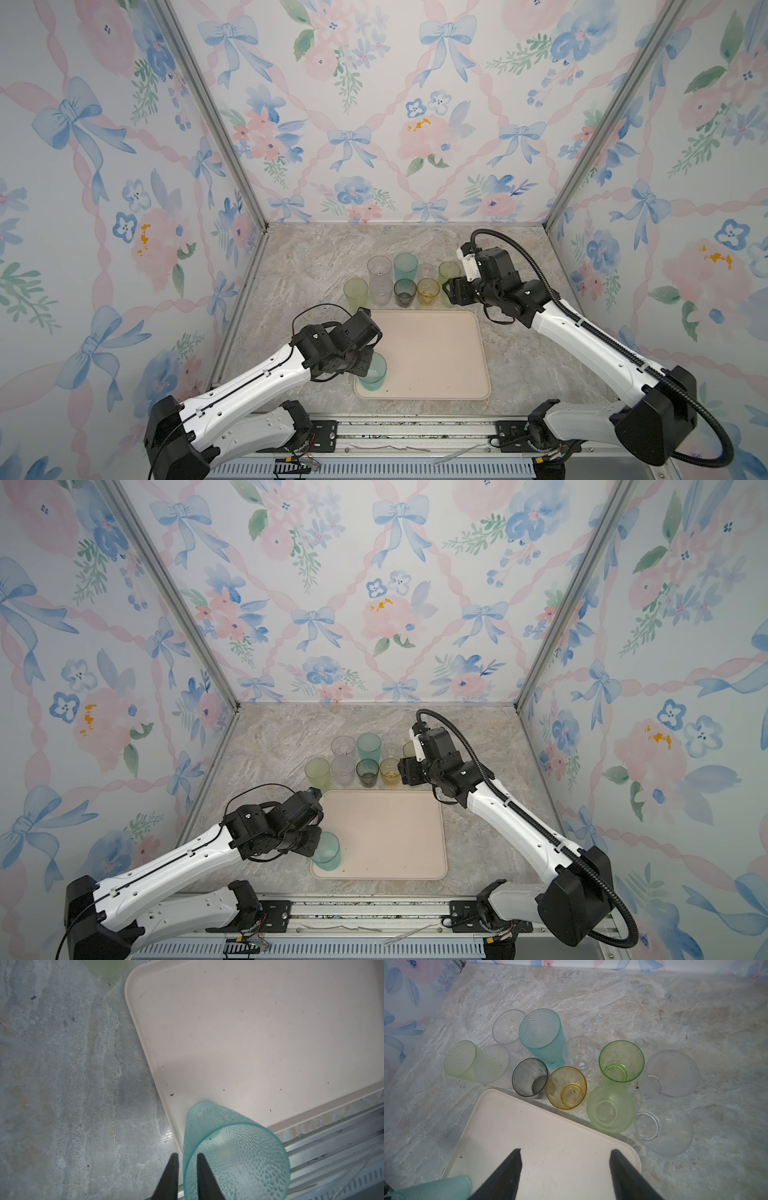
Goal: Place the glasses into the tray
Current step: 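Carry the teal cup with the left gripper onto the tray's near corner, then release cup and lift left gripper while right gripper reaches another teal cup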
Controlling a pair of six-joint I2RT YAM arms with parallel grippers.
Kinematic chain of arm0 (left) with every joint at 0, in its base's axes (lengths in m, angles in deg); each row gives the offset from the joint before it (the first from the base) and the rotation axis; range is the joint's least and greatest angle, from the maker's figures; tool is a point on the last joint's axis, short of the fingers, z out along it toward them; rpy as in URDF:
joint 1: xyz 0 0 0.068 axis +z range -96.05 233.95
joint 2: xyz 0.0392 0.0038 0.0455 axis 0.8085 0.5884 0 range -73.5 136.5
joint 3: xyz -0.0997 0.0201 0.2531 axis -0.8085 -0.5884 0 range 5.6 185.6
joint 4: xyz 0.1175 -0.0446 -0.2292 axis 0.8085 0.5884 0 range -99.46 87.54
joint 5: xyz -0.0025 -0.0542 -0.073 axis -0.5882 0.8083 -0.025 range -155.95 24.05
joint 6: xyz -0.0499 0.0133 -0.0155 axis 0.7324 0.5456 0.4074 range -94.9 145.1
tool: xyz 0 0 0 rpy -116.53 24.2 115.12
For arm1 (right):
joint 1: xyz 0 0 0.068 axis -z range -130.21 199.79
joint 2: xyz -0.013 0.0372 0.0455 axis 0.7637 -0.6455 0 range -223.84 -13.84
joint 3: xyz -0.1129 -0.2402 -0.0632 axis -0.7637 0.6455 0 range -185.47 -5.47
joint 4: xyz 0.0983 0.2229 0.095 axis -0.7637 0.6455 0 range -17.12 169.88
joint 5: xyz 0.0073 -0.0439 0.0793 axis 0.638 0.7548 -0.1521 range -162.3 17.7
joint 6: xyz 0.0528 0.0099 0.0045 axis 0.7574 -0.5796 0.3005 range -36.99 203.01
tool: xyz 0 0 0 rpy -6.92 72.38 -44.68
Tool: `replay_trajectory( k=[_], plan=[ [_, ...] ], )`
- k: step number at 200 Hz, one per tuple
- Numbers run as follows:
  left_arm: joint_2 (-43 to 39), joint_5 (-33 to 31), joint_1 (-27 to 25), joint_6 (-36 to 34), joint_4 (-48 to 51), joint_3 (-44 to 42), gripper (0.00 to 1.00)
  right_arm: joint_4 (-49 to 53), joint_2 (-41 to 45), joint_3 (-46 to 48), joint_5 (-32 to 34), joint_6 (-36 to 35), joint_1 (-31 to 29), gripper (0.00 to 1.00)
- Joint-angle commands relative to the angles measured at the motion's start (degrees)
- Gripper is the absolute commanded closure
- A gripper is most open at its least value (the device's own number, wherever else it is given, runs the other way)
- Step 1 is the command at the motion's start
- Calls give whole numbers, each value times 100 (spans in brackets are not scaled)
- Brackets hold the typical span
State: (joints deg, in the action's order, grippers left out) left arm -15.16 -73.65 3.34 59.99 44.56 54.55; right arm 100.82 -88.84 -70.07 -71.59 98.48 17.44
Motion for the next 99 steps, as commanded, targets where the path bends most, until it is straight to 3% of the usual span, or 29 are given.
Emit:
replay_trajectory(
  k=[1, 22, 70, 83, 99],
  plan=[
    [-182, -96, -36, 46, 26, 21, 75, 90, -45, -77, 40, -65, -69, 30],
    [-354, -360, -38, 18, 29, 222, 75, 97, -106, -146, 17, -92, -69, 30],
    [-338, -1637, 24, -396, -107, 1296, 75, 438, -798, -1016, 9, -285, -52, 35],
    [-237, -1843, 206, -758, -369, 1492, 74, 620, -1155, -1459, -8, -361, -30, 39],
    [-147, -1625, 706, -1226, -944, 1597, 74, 836, -1649, -2086, -115, -429, 12, 44]
  ],
)
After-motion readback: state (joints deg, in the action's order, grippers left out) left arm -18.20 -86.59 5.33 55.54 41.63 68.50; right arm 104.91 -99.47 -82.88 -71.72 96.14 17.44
